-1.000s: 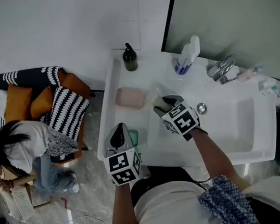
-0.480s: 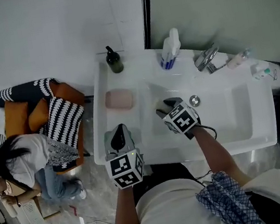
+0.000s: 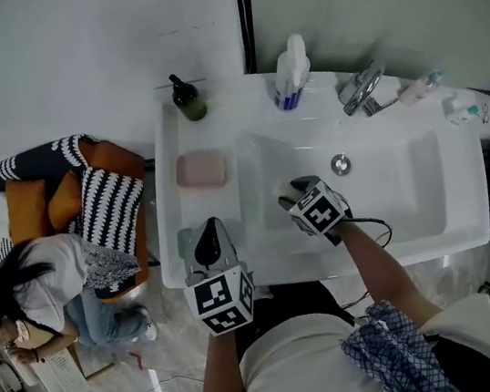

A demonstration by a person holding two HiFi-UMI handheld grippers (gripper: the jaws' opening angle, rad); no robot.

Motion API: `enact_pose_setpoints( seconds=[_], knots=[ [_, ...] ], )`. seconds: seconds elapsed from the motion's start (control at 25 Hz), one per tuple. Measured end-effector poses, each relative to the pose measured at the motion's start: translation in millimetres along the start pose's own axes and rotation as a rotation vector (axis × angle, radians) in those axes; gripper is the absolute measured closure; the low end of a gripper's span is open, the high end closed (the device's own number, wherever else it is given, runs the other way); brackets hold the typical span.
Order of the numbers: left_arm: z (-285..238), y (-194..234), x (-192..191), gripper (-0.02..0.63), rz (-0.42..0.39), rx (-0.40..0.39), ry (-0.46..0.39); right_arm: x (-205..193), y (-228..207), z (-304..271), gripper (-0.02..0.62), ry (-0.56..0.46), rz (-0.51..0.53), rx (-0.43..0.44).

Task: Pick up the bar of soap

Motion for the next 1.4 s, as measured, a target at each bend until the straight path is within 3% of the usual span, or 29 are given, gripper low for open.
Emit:
enact_pose_setpoints(
  seconds=[0.28, 0.8, 1.16, 1.4],
  knots=[
    [-1, 3, -7, 0.597, 0.007, 0.026, 0.017, -18, 1, -24, 0.385, 0.026, -0.026, 0.021],
    [-5, 5, -15, 0.597, 0.019, 0.000, 0.052, -32, -2, -58, 0.385, 0.099, -0.085, 0.065],
    [-11, 7, -19, 0.598, 0.002, -0.029, 0.089, -34, 0, -67, 0.385, 0.133, -0.028, 0.051],
    [-9, 3, -16, 0.597, -0.012, -0.027, 0.068, -36, 0, -66, 0.383, 0.148, -0.027, 0.050]
  ],
)
Point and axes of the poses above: the fingertips, and each gripper's own axes: z backward along the fingers, y to its left, x out of its top, the point moved 8 cm from there along z, backward along the fingers, and after that the axes turned 14 degrees about y, right-handed, at the moved point
